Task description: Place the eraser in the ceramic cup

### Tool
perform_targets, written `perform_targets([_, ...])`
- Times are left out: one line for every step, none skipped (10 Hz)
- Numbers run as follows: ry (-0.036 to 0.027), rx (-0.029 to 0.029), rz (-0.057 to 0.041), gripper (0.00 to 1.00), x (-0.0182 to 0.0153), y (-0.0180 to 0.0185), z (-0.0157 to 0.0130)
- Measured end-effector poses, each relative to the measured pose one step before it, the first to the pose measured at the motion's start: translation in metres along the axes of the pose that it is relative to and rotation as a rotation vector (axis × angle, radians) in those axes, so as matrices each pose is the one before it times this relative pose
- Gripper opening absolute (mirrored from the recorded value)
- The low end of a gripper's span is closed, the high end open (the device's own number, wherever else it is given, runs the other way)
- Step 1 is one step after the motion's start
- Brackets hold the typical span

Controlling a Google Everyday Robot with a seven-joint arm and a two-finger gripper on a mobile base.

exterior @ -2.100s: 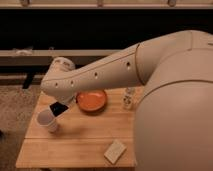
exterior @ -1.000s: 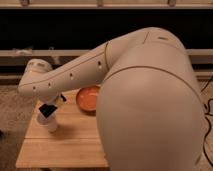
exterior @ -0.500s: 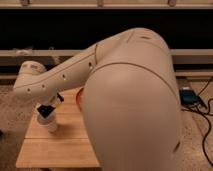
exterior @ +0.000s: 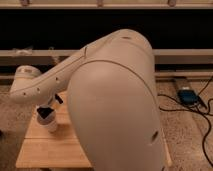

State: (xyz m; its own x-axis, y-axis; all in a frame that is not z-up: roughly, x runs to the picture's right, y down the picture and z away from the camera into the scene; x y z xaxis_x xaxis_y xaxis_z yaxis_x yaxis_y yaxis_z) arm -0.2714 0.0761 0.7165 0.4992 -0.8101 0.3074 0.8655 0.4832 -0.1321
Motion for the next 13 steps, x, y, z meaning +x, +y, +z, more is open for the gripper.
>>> perform_targets([0.00514, -0.00276, -0.00309, 0.80, -0.00065, -0.00004, 0.00129])
perform_targets([0.00612, -0.00207, -0.00001, 0.80, 0.00108, 0.00105, 0.00079])
perform_targets([0.00487, -0.00030, 0.00029, 0.80, 0.00112, 0.00130, 0.00004])
perform_targets([0.00511, 0.00078, 0.00146, 0.80, 0.00189, 0.00175, -0.00083])
perform_targets([0.00550, 0.00111, 0.00473, 0.80, 0.00329, 0.00267, -0.00163])
perform_targets([0.00296, 0.00711, 0.00696, 0.80, 0.00357, 0.00275, -0.00289])
perform_targets([0.00063, 0.00505, 0.00363, 0.80, 0.00148, 0.00185, -0.00196])
perform_targets([0.00040, 0.00694, 0.00526, 0.80, 0.00205, 0.00209, -0.00290])
perform_targets([-0.00043, 0.00719, 0.00622, 0.80, 0.00238, 0.00187, -0.00291])
perform_targets([-0.00075, 0.01220, 0.00724, 0.80, 0.00406, 0.00227, -0.00401])
perform_targets([0.00233, 0.01345, 0.00806, 0.80, 0.00573, 0.00209, -0.00380])
perform_targets([-0.00164, 0.00044, -0.00506, 0.80, -0.00264, -0.00124, 0.00030])
perform_targets([-0.00209, 0.00242, -0.00137, 0.80, -0.00135, -0.00105, -0.00047])
